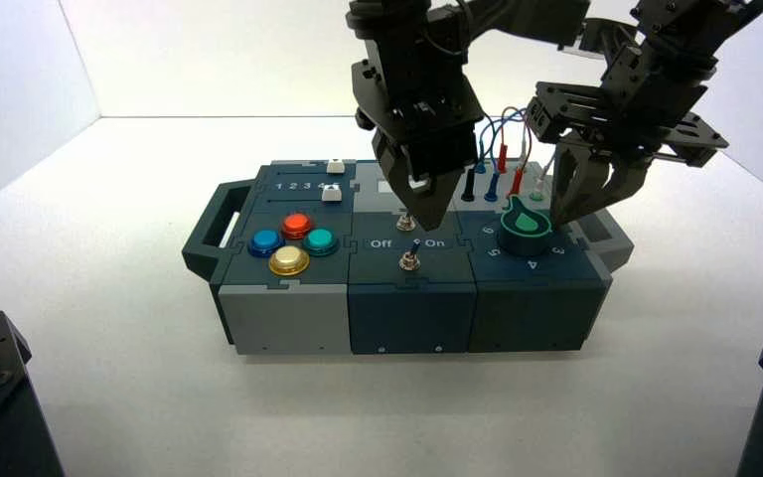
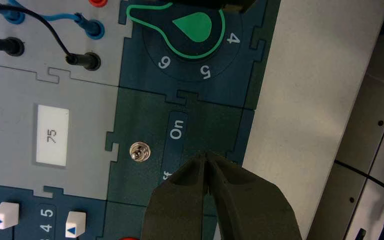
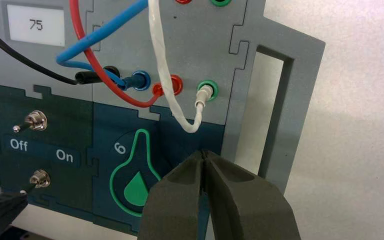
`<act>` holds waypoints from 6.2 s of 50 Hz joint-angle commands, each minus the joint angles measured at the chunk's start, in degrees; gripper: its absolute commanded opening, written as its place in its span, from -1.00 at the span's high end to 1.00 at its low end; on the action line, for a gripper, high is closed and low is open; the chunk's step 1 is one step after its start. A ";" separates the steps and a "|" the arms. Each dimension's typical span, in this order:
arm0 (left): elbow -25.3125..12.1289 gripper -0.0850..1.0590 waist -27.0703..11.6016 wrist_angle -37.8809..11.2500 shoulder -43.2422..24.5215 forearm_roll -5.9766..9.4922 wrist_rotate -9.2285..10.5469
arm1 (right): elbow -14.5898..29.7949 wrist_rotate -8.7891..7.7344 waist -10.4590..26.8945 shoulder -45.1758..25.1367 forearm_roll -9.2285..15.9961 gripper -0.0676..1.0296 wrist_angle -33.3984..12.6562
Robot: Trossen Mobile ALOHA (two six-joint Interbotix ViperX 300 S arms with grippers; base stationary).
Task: Flip the bottom switch off with the left gripper.
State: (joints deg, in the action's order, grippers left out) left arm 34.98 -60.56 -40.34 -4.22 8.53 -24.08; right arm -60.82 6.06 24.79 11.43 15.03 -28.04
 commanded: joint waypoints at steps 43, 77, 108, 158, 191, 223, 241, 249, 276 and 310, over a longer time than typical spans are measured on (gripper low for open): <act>0.88 0.91 0.26 0.97 1.41 -0.09 -1.14 | -0.62 -0.26 0.18 -0.44 -0.26 0.92 0.00; 2.99 0.91 0.26 2.20 3.34 0.00 -1.23 | -0.62 -0.26 0.18 -0.44 -0.26 0.92 0.09; 2.02 0.91 1.49 2.72 4.83 0.09 -1.23 | -0.79 -0.26 0.18 -0.44 -0.26 0.92 0.09; 2.02 0.91 -1.05 2.11 0.26 0.44 -1.49 | -0.70 -0.35 0.18 -0.70 -0.26 0.92 0.09; 5.98 0.91 -1.05 2.81 3.69 0.53 -1.14 | -0.79 -0.35 0.18 -0.62 -0.26 0.92 0.18; -0.79 0.91 -1.05 1.14 2.20 0.53 -1.67 | -0.79 -0.44 0.18 -0.79 -0.26 0.92 0.35; -0.79 0.91 -1.05 1.85 -0.62 0.35 -2.72 | -0.79 -0.35 0.18 -0.79 -0.26 0.92 0.35; -0.70 0.91 -1.05 2.20 -1.49 0.35 -2.99 | -0.70 -0.35 0.18 -0.79 -0.26 0.92 0.35; 1.49 0.91 -1.05 2.20 -0.88 0.35 -2.99 | -0.79 -0.44 0.18 -0.70 -0.26 0.92 0.44; 2.99 0.91 -1.05 2.64 0.18 0.35 -2.81 | -0.79 -0.44 0.18 -0.44 -0.26 0.92 0.53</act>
State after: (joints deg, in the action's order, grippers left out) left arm 38.67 -61.70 -38.14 -5.63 8.96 -26.81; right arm -61.08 5.71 24.87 11.43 14.94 -27.51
